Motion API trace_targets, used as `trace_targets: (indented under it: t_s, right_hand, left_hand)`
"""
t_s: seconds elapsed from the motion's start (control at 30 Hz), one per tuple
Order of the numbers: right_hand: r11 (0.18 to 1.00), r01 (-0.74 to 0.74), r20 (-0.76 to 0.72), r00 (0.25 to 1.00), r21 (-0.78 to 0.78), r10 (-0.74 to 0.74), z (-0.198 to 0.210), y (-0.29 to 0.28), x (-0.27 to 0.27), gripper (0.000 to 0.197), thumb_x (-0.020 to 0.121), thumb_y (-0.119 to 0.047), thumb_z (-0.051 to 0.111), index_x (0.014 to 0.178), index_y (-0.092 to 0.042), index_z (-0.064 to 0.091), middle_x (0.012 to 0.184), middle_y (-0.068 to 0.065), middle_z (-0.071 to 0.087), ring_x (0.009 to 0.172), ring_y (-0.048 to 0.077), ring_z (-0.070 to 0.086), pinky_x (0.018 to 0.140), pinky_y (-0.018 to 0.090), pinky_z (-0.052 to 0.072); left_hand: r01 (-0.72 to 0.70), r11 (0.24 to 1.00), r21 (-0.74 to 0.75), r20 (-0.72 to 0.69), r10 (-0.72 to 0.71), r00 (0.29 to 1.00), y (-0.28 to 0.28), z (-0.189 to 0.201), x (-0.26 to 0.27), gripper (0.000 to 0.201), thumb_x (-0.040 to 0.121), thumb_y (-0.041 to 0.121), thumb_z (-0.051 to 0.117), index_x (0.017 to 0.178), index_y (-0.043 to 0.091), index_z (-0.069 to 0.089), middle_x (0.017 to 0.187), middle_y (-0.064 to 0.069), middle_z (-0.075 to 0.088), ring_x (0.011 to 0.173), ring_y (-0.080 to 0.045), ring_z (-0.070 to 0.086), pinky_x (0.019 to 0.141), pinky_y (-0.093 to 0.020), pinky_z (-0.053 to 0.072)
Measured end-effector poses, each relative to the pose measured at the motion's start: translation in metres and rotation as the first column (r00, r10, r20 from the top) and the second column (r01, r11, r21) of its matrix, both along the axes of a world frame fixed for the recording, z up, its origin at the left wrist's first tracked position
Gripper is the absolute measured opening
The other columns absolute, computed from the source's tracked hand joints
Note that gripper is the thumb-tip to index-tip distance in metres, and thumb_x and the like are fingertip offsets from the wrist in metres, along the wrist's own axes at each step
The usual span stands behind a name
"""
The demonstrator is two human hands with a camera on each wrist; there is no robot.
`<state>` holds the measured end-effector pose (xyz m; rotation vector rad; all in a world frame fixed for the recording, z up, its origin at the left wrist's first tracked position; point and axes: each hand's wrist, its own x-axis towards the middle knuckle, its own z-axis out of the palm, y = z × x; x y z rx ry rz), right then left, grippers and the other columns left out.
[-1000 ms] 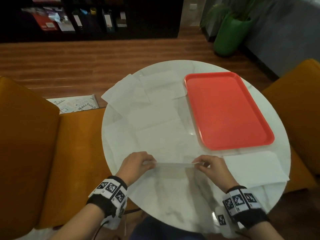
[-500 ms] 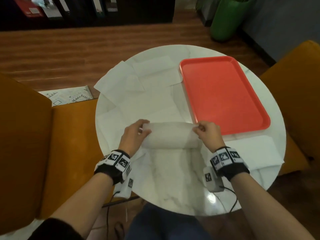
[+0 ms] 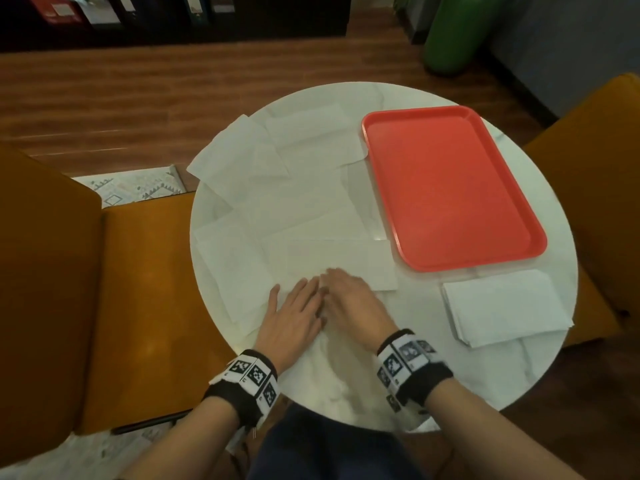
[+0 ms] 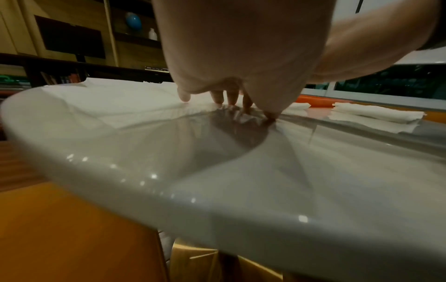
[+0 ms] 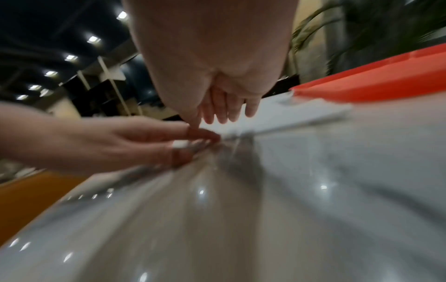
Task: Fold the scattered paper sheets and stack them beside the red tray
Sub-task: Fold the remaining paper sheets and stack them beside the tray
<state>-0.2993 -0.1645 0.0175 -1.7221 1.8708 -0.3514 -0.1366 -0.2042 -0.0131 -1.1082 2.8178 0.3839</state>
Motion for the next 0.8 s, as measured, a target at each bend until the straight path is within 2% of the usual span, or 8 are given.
trace_targets:
  t_s: [0.1, 0.2, 0.33, 0.43, 0.53, 0.63, 0.73, 0.8]
  right_hand:
    - [0.984, -0.129, -0.072, 0.988, 0.120, 0.138, -0.016, 0.010, 0.008, 0.052, 0.104, -0.029, 0.024, 0.152, -0.019, 0.006, 0.160, -0.001, 0.005, 0.147, 0.011, -0.001, 0.119, 0.033, -0.002]
    - [0.989, -0.081, -0.114, 0.989, 0.126, 0.095, -0.025, 0.024, -0.015, 0.051, 0.104, -0.034, 0.021, 0.151, -0.025, 0.004, 0.159, -0.008, -0.002, 0.145, 0.006, -0.006, 0.119, 0.034, -0.006]
    - [0.992, 0.024, -0.164, 0.987, 0.121, -0.004, -0.024, 0.046, -0.048, 0.049, 0.103, -0.034, 0.021, 0.150, -0.032, 0.007, 0.153, -0.018, -0.003, 0.140, -0.004, -0.008, 0.116, 0.030, -0.008]
    - [0.988, 0.120, -0.181, 0.978, 0.094, -0.102, -0.026, 0.059, -0.064, 0.048, 0.102, -0.030, 0.025, 0.149, -0.034, 0.014, 0.150, -0.022, 0.001, 0.139, -0.006, -0.003, 0.119, 0.034, -0.001]
    - [0.982, 0.186, -0.220, 0.957, -0.037, -0.190, -0.032, 0.059, -0.070, 0.048, 0.098, -0.019, 0.040, 0.146, -0.025, 0.034, 0.152, -0.012, 0.028, 0.142, 0.006, 0.023, 0.115, 0.033, 0.017]
    - [0.962, 0.191, -0.214, 0.949, -0.197, -0.232, -0.032, 0.047, -0.068, 0.026, 0.091, -0.009, 0.056, 0.116, -0.011, 0.062, 0.124, 0.003, 0.061, 0.106, 0.026, 0.054, 0.094, 0.034, 0.042]
    - [0.964, 0.157, -0.273, 0.938, -0.214, -0.214, -0.028, 0.035, -0.064, 0.011, 0.077, 0.001, 0.068, 0.082, -0.007, 0.062, 0.086, 0.009, 0.060, 0.076, 0.029, 0.055, 0.066, 0.042, 0.050]
    - [0.973, 0.143, -0.323, 0.926, -0.178, -0.195, -0.025, 0.033, -0.061, 0.011, 0.077, -0.002, 0.067, 0.078, -0.010, 0.059, 0.080, 0.005, 0.057, 0.073, 0.029, 0.055, 0.066, 0.041, 0.047]
  left_hand:
    - [0.014, 0.999, 0.034, 0.049, -0.015, 0.999, -0.002, -0.009, 0.007, 0.058, 0.097, 0.047, 0.024, 0.145, 0.017, 0.037, 0.153, -0.001, 0.035, 0.140, -0.018, 0.034, 0.106, -0.060, 0.029]
    - [0.032, 0.998, 0.057, 0.040, -0.034, 0.999, -0.005, -0.015, 0.011, 0.062, 0.098, 0.054, 0.009, 0.153, 0.028, 0.005, 0.161, 0.007, 0.001, 0.147, -0.014, 0.004, 0.113, -0.055, 0.004]
    - [0.018, 0.998, 0.058, 0.013, -0.019, 1.000, -0.006, -0.016, 0.012, 0.061, 0.097, 0.056, 0.005, 0.152, 0.032, -0.005, 0.159, 0.011, -0.009, 0.147, -0.011, -0.005, 0.113, -0.050, -0.009]
    - [0.009, 0.997, 0.077, -0.016, -0.008, 1.000, -0.005, -0.016, 0.013, 0.060, 0.096, 0.058, 0.004, 0.151, 0.035, -0.007, 0.159, 0.013, -0.010, 0.147, -0.010, -0.006, 0.111, -0.048, -0.013]
    - [0.009, 0.995, 0.104, -0.021, -0.007, 1.000, -0.003, -0.015, 0.016, 0.060, 0.095, 0.059, 0.001, 0.150, 0.037, -0.010, 0.158, 0.015, -0.015, 0.146, -0.009, -0.012, 0.110, -0.046, -0.018]
    - [0.012, 0.995, 0.098, -0.024, -0.010, 1.000, 0.000, -0.015, 0.021, 0.058, 0.098, 0.057, 0.007, 0.152, 0.036, 0.002, 0.160, 0.012, 0.002, 0.148, -0.012, 0.004, 0.111, -0.048, -0.011]
    - [-0.007, 0.996, 0.084, 0.006, 0.006, 1.000, -0.001, -0.008, 0.020, 0.058, 0.097, 0.056, 0.015, 0.149, 0.030, 0.022, 0.154, 0.005, 0.032, 0.141, -0.018, 0.032, 0.111, -0.055, 0.010]
    - [-0.030, 0.998, 0.063, 0.000, 0.030, 1.000, -0.003, 0.000, 0.014, 0.058, 0.092, 0.054, 0.026, 0.142, 0.026, 0.038, 0.141, 0.002, 0.050, 0.127, -0.020, 0.051, 0.103, -0.058, 0.031]
